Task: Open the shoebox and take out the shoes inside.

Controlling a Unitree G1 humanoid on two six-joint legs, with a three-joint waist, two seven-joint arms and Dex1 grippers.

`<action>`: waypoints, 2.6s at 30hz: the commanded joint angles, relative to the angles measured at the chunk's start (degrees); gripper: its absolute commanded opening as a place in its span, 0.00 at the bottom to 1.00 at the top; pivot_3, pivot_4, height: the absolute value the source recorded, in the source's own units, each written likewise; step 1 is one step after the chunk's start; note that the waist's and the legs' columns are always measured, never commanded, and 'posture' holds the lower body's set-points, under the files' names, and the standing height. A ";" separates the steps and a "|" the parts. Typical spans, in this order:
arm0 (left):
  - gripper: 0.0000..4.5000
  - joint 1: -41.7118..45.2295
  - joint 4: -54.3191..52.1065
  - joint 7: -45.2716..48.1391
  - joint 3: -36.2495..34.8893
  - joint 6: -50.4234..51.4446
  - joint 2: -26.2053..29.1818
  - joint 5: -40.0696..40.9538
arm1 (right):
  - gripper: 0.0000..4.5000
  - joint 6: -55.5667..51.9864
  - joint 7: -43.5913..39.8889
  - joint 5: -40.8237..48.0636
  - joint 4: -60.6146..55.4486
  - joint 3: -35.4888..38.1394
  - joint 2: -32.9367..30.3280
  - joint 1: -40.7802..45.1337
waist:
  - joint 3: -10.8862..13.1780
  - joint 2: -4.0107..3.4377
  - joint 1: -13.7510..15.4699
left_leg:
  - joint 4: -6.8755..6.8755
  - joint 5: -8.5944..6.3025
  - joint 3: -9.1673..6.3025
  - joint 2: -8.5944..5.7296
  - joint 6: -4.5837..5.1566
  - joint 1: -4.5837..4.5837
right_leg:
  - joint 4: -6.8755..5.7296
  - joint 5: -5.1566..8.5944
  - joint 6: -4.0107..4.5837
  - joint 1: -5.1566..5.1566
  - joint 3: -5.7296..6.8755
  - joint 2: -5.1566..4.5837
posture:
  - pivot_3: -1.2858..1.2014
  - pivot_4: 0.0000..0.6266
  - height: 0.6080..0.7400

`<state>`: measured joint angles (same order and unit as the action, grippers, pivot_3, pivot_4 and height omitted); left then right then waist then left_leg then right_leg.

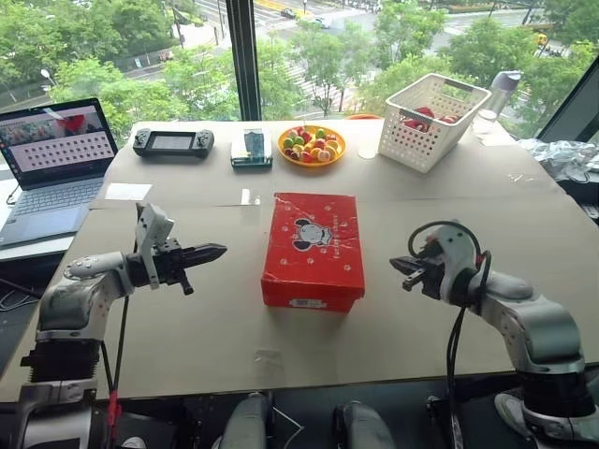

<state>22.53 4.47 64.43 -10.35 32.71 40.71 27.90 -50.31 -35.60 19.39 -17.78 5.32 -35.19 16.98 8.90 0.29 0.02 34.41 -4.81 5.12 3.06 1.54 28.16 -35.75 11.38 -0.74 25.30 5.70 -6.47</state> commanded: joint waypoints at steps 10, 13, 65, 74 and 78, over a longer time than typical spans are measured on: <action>0.00 -5.13 -7.99 -2.11 -3.59 -0.18 1.34 4.19 | 0.01 6.63 -4.64 -2.71 5.45 -6.72 -2.18 4.41 | 0.00 0.00 -0.72 | -0.04 -0.01 0.05 0.05 0.00 -0.02 | 0.00 -0.01 0.01 0.03 -0.01 0.04 | 0.52 0.24 1.00; 0.00 -5.07 -7.87 -2.31 -3.25 -0.18 1.43 4.38 | 0.01 7.84 -7.69 -2.99 4.51 -10.26 -2.91 5.04 | 0.00 0.00 -0.59 | -0.04 -0.01 0.03 0.05 0.00 -0.02 | 0.00 0.00 0.01 0.07 0.01 0.05 | 0.52 0.24 1.00; 0.00 -21.66 -18.34 -0.62 0.35 -2.34 3.79 4.98 | 0.01 4.96 -1.73 1.01 27.53 -8.71 20.59 52.38 | 0.08 0.35 0.02 | -0.43 -0.14 2.93 1.79 -0.10 0.11 | 0.89 -2.10 0.74 1.88 0.16 -0.10 | 0.52 0.24 1.00; 0.00 -40.34 -25.13 -2.93 -22.48 2.67 7.15 10.73 | 0.01 4.18 -4.11 -3.65 25.94 -15.73 16.90 45.70 | 0.06 0.40 -1.44 | -0.41 -0.14 2.92 1.87 -0.10 0.09 | 0.74 -1.92 0.69 2.06 -0.03 0.01 | 0.52 0.24 1.00; 0.00 -45.72 -23.90 -0.65 -34.13 4.03 9.63 12.37 | 0.01 1.55 -5.22 -3.15 22.14 -15.79 15.12 43.30 | 0.07 0.38 -1.36 | -0.43 -0.14 2.77 1.94 -0.11 0.00 | 0.73 -1.93 0.70 2.29 0.11 0.04 | 0.52 0.24 1.00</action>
<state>-22.76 -19.12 61.99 -39.90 36.52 48.71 38.59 -47.78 -40.50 15.65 7.68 -10.84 -19.96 60.05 8.97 0.67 -1.34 33.98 -4.95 7.91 4.96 1.43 28.14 -35.02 9.45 -0.05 27.61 5.80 -6.48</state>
